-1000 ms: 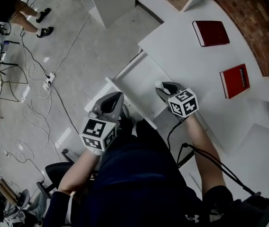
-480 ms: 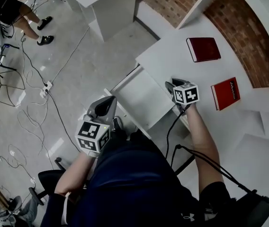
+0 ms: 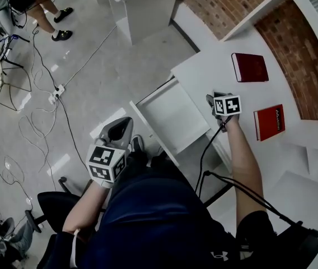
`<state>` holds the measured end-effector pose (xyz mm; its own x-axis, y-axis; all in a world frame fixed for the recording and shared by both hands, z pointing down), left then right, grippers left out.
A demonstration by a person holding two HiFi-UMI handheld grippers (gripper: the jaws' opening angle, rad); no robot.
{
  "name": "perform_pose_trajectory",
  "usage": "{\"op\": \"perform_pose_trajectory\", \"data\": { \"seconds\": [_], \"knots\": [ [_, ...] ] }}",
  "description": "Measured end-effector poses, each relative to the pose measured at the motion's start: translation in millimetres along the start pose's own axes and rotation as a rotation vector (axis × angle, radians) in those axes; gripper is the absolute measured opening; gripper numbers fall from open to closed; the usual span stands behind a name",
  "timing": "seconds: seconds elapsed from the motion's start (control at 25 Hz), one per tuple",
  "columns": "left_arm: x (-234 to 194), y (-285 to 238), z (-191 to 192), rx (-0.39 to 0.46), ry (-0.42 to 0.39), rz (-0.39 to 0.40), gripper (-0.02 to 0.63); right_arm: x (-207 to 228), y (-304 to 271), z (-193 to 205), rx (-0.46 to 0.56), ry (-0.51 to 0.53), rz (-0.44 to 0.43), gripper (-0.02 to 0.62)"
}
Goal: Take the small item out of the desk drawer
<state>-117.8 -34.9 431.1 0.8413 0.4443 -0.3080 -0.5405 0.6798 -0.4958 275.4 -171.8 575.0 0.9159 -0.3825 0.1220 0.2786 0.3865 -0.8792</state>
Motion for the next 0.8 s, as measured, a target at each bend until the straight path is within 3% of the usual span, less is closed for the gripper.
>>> {"op": "perform_pose_trajectory", "data": {
  "seconds": [0.48,0.8],
  "knots": [
    [-4,5,10,-0.014,0.008,0.008,0.003,-6,-12,-6,-0.007,0.018,0.056,0.141],
    [1,2,6,-0.005,0.01,0.024,0.003,-1,0,0,0.052,0.006,0.09,0.212]
  ]
}}
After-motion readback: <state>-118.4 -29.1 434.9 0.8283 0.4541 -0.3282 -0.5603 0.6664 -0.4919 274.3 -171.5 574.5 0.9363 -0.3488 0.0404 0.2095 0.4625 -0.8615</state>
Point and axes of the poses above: the fingertips, and each gripper's own axes: y backward along the fingers, x to its right, z out of its underside, the point moved 7 cm from there along y, backward along the fingers, and after that the axes turned 1 degree about x, right-handed, at the moved point
